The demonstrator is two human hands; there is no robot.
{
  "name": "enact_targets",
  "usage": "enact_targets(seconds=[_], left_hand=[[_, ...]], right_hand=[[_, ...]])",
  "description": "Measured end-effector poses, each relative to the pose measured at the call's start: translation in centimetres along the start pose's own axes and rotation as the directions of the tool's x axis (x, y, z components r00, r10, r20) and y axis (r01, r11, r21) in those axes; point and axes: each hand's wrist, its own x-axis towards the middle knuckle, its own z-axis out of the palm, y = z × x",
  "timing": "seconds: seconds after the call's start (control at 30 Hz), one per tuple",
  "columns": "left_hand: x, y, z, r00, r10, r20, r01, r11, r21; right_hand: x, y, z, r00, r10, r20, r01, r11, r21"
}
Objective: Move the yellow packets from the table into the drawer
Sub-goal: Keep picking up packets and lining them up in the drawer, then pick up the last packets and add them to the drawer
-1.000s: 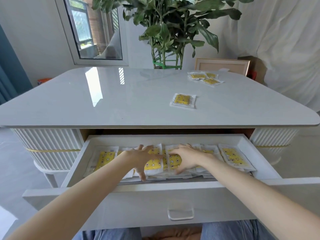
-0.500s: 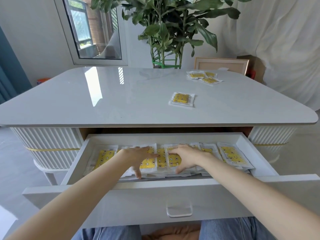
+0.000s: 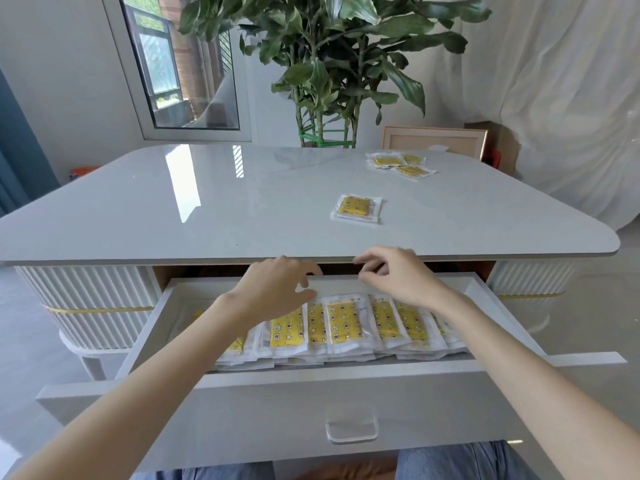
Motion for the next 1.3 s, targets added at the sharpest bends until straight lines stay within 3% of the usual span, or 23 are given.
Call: enact_targets(seconds=[0.27, 0.37, 0.53, 0.73, 1.17, 1.3], left_hand=[[5.4, 0.8, -2.3, 0.969, -0.034, -0.246, 0.006, 0.994, -0.113], [8.9, 0.9, -1.9, 0.980, -0.006, -0.198, -0.017, 0.993, -0.117], [15.2, 1.0, 0.2, 1.000, 0.009, 0.022, -0.007, 0.996, -0.087], [22.5, 0.9, 2.4, 0.987, -0.085, 0.134, 0.095, 0.993, -0.070], [36.2, -3.5, 4.9, 0.986, -0.152, -0.067, 0.144, 0.983, -0.113], [38.6, -4.7, 5.0, 0.983, -0.153, -0.097, 0.141, 0.982, -0.123]], right_hand=[[3.2, 0.8, -3.6, 0.946, 0.104, -0.306, -0.034, 0.974, 0.223], [5.6, 2.1, -4.3, 0.919, 0.153, -0.364, -0.068, 0.969, 0.235], [10.5, 5.5, -5.3, 0.888, 0.243, -0.391, -0.163, 0.960, 0.227], [17.1, 9.9, -6.4, 0.873, 0.258, -0.413, -0.244, 0.966, 0.086], [31.9, 17.3, -7.6, 0.915, 0.135, -0.381, -0.249, 0.930, -0.269], [36.0, 19.0, -7.6, 0.923, 0.184, -0.339, -0.310, 0.877, -0.367]])
